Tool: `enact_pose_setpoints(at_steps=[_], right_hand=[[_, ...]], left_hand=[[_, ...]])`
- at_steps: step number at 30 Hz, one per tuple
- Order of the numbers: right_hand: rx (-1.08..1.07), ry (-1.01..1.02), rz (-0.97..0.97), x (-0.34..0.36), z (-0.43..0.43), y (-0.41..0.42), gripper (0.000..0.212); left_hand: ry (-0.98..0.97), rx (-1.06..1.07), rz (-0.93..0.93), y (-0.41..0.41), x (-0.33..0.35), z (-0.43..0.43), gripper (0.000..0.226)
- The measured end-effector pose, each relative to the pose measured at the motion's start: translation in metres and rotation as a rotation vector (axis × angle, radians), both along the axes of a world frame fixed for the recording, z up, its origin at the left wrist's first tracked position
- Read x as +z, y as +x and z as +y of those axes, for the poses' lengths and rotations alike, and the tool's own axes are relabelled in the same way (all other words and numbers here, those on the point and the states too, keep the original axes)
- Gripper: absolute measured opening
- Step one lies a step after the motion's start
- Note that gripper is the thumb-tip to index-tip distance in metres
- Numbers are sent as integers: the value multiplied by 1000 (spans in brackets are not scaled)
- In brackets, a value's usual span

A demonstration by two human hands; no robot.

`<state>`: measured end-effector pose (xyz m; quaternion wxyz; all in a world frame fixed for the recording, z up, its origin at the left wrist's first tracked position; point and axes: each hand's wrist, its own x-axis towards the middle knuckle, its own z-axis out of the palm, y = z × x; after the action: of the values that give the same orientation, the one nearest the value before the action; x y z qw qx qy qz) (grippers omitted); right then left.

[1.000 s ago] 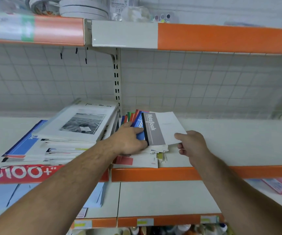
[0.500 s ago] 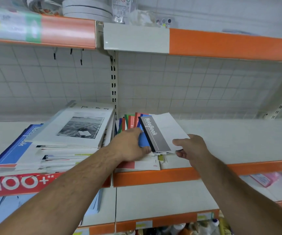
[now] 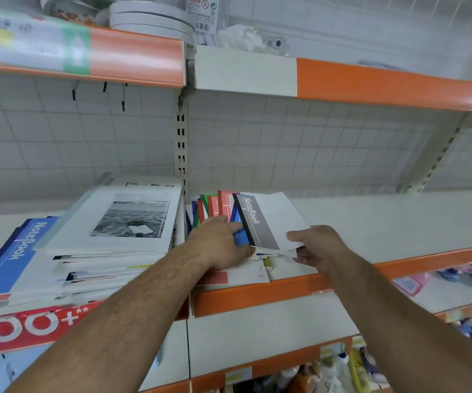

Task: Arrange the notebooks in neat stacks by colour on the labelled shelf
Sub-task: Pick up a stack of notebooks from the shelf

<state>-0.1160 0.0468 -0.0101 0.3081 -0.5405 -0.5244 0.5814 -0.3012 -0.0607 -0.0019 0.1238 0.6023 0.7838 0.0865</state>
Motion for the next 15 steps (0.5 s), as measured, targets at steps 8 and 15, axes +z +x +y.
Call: enact_pose_setpoints(at_steps=[8, 15], right_hand=[[-222, 175, -49, 1, -11, 3, 12], [-327, 134, -65, -1, -29, 32, 22]], left_hand=[[39, 12, 36, -1, -8, 3, 89], [46, 8, 26, 5, 2, -2, 56]])
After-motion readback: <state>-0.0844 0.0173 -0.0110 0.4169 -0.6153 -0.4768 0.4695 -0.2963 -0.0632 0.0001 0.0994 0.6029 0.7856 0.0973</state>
